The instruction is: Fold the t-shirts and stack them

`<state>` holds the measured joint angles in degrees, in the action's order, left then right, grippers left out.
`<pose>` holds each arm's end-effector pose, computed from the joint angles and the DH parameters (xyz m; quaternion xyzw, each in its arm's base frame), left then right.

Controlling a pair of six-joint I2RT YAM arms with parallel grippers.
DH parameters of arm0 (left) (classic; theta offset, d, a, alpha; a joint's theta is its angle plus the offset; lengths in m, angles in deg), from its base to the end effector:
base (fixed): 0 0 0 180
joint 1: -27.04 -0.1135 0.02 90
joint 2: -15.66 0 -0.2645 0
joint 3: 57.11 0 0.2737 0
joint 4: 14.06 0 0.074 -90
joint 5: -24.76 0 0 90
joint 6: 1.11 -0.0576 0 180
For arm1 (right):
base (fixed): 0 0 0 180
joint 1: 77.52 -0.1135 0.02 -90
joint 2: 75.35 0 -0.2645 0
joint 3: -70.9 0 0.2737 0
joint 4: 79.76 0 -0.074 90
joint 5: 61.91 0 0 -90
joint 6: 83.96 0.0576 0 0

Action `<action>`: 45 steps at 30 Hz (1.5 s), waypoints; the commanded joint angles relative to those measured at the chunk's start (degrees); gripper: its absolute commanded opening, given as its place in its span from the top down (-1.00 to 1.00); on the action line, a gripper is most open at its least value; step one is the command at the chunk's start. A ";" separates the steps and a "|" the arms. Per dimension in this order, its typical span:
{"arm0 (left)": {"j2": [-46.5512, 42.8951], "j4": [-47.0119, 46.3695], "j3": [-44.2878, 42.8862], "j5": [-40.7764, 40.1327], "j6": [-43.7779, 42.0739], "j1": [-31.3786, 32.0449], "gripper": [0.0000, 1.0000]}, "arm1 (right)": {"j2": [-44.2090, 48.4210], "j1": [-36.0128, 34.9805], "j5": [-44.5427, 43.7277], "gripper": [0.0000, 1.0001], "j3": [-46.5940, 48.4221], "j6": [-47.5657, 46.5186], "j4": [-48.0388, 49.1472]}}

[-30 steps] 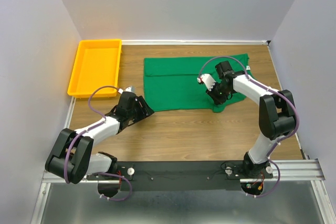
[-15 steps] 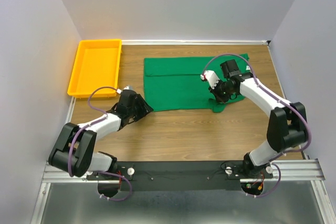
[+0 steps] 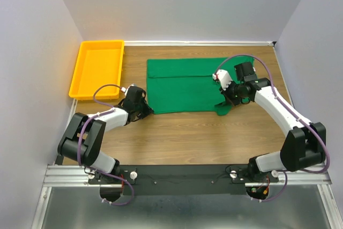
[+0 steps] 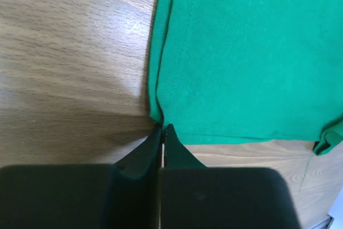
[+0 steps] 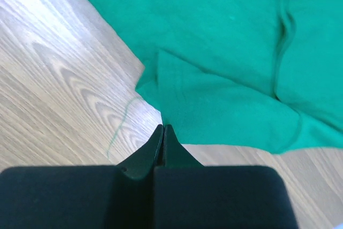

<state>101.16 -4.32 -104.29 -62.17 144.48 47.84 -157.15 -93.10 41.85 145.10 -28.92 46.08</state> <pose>0.2811 -0.1101 0.1096 -0.2699 0.8936 -0.2409 0.2657 0.2998 0.0978 0.2246 -0.4374 0.8582 0.0737 0.2583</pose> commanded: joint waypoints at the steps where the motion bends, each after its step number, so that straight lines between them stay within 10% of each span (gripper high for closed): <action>1: -1.90 2.04 -0.63 -2.19 -2.33 -0.23 1.00 | 3.84 3.35 -0.75 0.99 1.21 1.56 -2.36; 22: -16.58 5.73 5.52 1.41 -2.42 -2.34 1.00 | 12.37 25.06 -1.11 0.99 4.90 -7.31 -7.11; 45: -17.20 7.31 0.25 6.07 -4.44 -3.75 1.00 | 2.70 25.77 16.29 0.99 10.61 -14.26 -12.03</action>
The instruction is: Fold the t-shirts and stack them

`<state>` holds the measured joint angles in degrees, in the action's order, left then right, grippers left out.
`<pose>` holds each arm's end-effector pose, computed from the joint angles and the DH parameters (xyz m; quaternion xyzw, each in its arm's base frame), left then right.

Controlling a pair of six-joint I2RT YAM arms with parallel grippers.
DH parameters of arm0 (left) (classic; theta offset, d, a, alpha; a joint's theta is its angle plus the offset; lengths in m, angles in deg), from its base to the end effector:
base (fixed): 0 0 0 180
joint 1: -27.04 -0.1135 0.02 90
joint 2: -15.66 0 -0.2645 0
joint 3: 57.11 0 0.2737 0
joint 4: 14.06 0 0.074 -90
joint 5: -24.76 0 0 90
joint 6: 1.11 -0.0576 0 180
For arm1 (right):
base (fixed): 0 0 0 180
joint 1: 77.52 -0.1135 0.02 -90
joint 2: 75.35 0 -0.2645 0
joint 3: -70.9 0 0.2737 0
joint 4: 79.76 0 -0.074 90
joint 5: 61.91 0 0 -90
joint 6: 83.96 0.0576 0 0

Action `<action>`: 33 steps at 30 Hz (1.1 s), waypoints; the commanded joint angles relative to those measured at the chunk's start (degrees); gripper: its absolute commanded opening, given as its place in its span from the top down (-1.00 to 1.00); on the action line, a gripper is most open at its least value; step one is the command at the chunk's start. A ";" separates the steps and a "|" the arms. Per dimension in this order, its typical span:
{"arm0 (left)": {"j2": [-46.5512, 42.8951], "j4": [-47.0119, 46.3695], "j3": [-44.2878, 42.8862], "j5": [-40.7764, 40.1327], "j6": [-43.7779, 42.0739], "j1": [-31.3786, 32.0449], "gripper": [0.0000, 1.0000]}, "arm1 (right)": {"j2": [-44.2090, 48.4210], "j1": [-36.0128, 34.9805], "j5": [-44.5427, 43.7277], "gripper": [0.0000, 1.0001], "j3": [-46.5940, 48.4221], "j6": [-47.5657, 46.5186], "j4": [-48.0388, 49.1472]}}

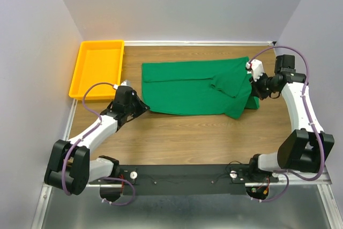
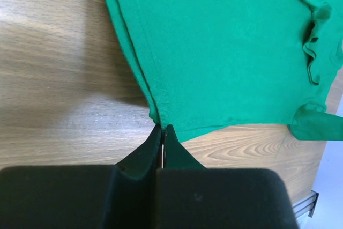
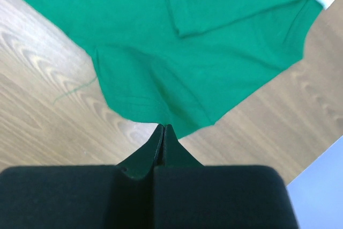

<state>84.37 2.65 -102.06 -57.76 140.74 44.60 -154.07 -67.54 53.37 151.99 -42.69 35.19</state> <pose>0.2592 -0.0899 0.1646 -0.2410 0.8739 -0.2867 0.3099 0.2993 -0.0277 0.2722 -0.3633 0.8773 0.0724 0.3051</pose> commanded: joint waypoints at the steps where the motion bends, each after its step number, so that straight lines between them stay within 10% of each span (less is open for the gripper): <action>1: -0.42 0.34 -2.07 1.83 -0.79 -0.51 1.00 | -0.82 0.13 5.65 0.99 4.26 -1.45 -1.93; 33: -2.00 5.00 -2.51 3.15 -8.00 -5.61 1.00 | 19.31 -5.67 -15.53 0.99 -17.80 -11.39 -12.66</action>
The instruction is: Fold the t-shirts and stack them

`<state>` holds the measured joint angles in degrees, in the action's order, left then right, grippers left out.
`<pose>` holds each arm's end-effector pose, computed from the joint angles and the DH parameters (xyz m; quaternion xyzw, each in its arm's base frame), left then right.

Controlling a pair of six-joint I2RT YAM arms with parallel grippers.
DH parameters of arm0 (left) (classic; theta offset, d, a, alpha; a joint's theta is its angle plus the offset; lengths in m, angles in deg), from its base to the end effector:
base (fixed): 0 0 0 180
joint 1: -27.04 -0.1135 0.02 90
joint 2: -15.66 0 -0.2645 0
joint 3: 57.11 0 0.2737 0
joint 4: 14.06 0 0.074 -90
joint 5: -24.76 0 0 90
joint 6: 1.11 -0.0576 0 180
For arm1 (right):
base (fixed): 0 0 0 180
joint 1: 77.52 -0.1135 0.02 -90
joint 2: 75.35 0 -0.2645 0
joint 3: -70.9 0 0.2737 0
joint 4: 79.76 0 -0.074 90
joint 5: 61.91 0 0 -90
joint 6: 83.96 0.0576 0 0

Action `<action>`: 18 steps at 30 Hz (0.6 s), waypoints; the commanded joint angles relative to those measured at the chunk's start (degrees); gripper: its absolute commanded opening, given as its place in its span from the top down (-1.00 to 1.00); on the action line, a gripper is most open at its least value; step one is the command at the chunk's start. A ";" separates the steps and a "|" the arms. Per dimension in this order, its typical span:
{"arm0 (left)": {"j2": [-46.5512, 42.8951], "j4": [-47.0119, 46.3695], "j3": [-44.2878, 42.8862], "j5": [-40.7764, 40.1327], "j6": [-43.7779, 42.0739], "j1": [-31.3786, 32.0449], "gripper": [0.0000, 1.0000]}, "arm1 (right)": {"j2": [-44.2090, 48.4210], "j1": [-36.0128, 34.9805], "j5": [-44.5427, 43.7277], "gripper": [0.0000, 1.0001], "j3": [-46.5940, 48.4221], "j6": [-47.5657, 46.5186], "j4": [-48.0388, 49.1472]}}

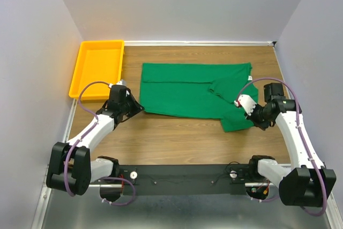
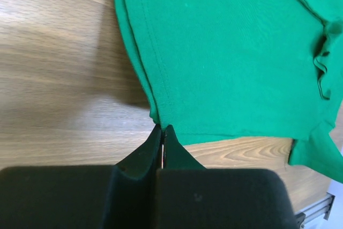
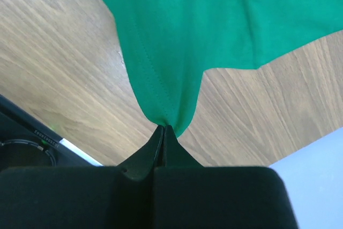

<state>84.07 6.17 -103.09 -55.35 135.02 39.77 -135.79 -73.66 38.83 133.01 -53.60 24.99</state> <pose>0.2630 -0.0695 0.1664 -0.2291 0.8839 -0.2653 0.3096 0.2003 -0.0028 0.2263 -0.4728 0.8647 0.0040 0.1696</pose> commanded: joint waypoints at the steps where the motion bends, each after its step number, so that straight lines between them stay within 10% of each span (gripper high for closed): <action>1: -1.61 1.39 -1.57 0.92 -2.36 -0.78 1.00 | 0.51 0.45 -0.38 0.99 1.70 -0.31 -2.36; 18: 4.45 -0.98 -6.58 3.03 -2.10 -0.87 1.00 | -24.88 -1.31 14.74 0.99 23.75 5.58 2.73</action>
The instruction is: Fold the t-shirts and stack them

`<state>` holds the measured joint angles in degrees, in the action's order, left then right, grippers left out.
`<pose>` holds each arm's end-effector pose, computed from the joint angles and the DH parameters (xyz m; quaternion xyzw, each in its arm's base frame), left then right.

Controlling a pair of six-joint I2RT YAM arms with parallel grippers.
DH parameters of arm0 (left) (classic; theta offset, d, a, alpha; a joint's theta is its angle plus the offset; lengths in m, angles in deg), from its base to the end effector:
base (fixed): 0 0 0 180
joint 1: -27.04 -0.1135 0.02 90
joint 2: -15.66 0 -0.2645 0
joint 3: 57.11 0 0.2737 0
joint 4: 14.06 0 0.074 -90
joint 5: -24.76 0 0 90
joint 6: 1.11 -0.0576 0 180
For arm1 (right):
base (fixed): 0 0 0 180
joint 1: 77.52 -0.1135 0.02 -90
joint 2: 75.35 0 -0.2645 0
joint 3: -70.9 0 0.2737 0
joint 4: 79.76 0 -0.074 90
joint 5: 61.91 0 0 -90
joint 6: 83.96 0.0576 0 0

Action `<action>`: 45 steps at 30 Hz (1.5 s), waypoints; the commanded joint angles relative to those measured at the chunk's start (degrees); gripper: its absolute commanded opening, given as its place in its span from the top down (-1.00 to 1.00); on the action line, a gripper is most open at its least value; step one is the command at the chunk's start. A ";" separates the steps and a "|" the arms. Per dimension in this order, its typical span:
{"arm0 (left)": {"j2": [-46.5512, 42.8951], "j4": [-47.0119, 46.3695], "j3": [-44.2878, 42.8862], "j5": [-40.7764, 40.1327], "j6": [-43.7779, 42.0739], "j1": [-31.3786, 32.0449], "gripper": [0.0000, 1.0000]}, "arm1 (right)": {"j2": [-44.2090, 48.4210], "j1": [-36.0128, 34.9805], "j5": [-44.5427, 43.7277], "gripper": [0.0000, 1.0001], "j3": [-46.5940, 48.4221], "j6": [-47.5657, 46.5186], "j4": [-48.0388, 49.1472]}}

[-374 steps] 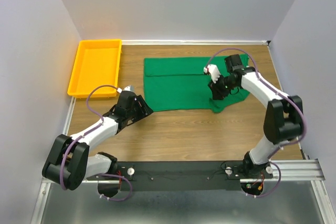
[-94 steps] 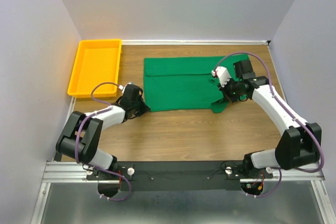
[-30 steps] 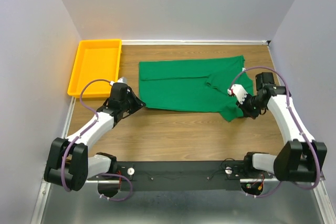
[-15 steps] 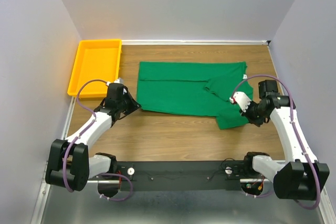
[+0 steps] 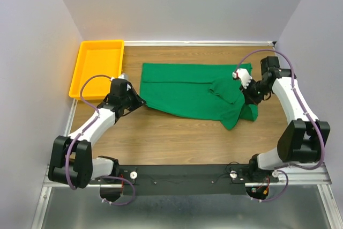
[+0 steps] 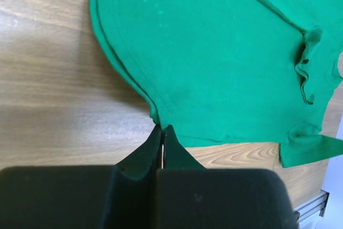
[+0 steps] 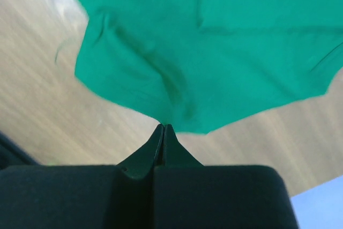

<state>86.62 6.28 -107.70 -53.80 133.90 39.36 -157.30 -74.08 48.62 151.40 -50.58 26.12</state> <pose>0.2801 -0.0729 0.1832 -0.2146 0.8795 -0.2785 0.3206 0.2891 0.0029 0.2446 -0.4570 0.8629 0.0912 0.1955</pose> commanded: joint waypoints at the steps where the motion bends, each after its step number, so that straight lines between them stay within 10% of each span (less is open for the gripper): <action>1: 2.34 -1.35 -2.23 1.39 -1.07 -0.45 1.00 | -4.43 -1.24 5.82 0.99 6.95 3.00 1.86; 45: 21.32 1.54 -18.57 -0.81 -7.92 -5.64 1.00 | -21.05 0.42 -1.46 0.99 27.79 8.45 8.19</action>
<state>106.47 6.70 -123.53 -53.91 127.28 34.18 -176.93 -73.71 47.79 176.38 -43.43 32.77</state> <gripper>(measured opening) 0.010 0.006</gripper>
